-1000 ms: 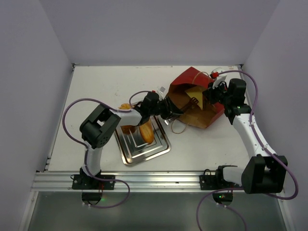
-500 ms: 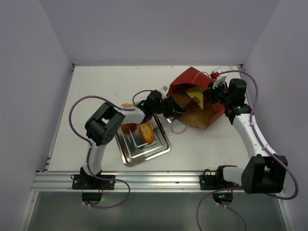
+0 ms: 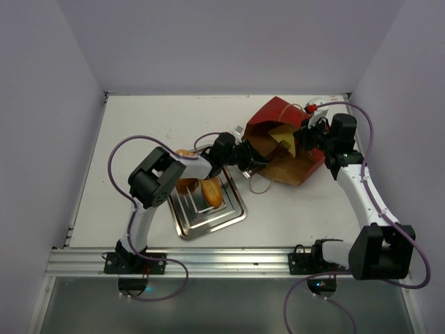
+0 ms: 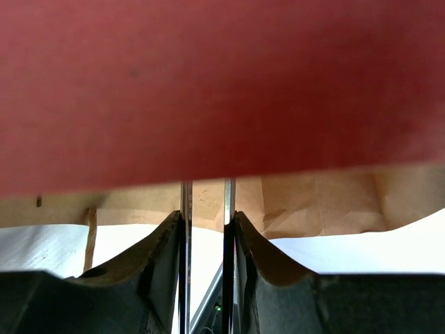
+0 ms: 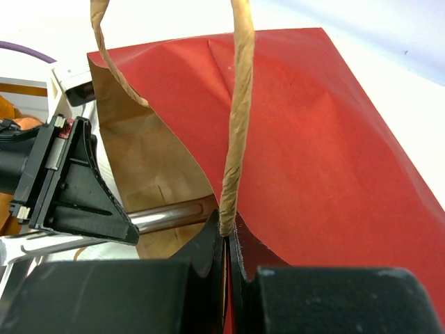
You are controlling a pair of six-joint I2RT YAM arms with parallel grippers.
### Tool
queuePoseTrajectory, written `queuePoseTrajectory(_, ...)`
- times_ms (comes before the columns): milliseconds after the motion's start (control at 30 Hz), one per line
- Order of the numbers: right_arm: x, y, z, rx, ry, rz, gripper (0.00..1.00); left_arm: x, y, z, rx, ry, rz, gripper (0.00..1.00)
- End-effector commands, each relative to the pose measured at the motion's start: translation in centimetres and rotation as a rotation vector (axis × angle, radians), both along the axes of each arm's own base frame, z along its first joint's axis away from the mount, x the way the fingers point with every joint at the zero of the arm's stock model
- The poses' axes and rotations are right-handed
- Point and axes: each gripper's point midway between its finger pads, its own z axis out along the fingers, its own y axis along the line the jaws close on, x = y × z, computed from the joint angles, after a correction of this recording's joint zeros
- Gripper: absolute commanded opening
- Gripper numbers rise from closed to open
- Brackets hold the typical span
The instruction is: Take the fake bread out of the paper bag
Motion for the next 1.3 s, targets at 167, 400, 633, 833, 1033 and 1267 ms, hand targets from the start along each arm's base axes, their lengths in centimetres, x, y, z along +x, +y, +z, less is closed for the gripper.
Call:
queuePoseTrajectory(167, 0.0, 0.5, 0.7, 0.015, -0.009, 0.025, 0.00, 1.0, -0.5, 4.3, -0.108, -0.118, 0.007, 0.00)
queuePoseTrajectory(400, -0.1, 0.4, 0.8, 0.018, -0.011, 0.024, 0.00, -0.9, 1.3, 6.4, -0.058, -0.185, -0.015, 0.00)
queuePoseTrajectory(633, -0.1, 0.4, 1.0, 0.021, -0.016, 0.023, 0.00, -2.2, 3.0, 6.8, -0.018, -0.211, -0.007, 0.00)
queuePoseTrajectory(833, -0.1, 0.4, 0.9, 0.021, -0.015, 0.019, 0.00, -3.3, 3.8, 7.8, 0.008, -0.233, -0.021, 0.00)
queuePoseTrajectory(1033, -0.1, 0.4, 1.0, 0.021, -0.018, 0.021, 0.00, -4.8, 5.4, 8.1, 0.055, -0.243, -0.033, 0.00)
queuePoseTrajectory(1267, -0.1, 0.4, 1.1, 0.022, -0.019, 0.019, 0.00, -6.6, 7.0, 8.6, 0.083, -0.249, -0.052, 0.00)
